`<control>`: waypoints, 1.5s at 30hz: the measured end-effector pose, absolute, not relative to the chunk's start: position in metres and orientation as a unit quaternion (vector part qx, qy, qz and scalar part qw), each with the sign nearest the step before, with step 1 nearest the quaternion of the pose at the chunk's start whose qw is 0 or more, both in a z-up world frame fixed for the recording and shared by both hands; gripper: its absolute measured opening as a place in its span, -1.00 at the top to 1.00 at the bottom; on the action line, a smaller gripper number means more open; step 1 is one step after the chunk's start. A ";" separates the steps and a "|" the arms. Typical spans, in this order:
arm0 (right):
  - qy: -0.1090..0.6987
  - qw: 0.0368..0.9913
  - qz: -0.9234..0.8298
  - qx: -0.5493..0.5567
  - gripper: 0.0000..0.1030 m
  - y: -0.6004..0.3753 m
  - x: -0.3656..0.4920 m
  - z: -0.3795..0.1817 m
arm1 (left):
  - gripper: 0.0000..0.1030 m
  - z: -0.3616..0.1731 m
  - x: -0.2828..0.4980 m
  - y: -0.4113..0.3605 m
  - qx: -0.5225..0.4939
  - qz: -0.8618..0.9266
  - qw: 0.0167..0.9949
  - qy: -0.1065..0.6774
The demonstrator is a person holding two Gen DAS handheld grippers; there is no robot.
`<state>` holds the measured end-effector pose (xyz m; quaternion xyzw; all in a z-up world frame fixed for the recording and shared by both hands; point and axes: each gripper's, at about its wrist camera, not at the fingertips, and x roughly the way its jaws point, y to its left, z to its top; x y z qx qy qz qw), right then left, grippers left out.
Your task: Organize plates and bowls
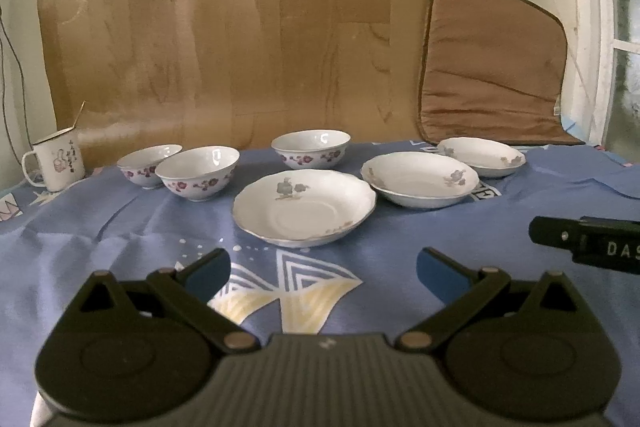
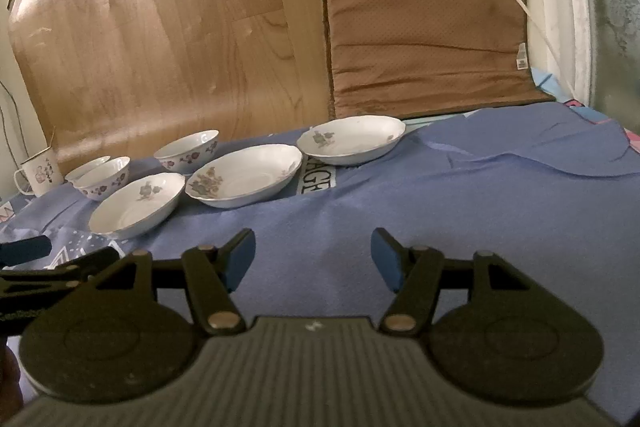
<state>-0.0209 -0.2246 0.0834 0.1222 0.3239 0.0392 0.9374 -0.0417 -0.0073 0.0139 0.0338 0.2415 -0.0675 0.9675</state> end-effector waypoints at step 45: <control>0.364 0.921 0.057 0.128 0.00 -0.234 0.021 0.107 | -0.99 0.018 -0.045 0.000 0.005 -0.100 0.968 0.231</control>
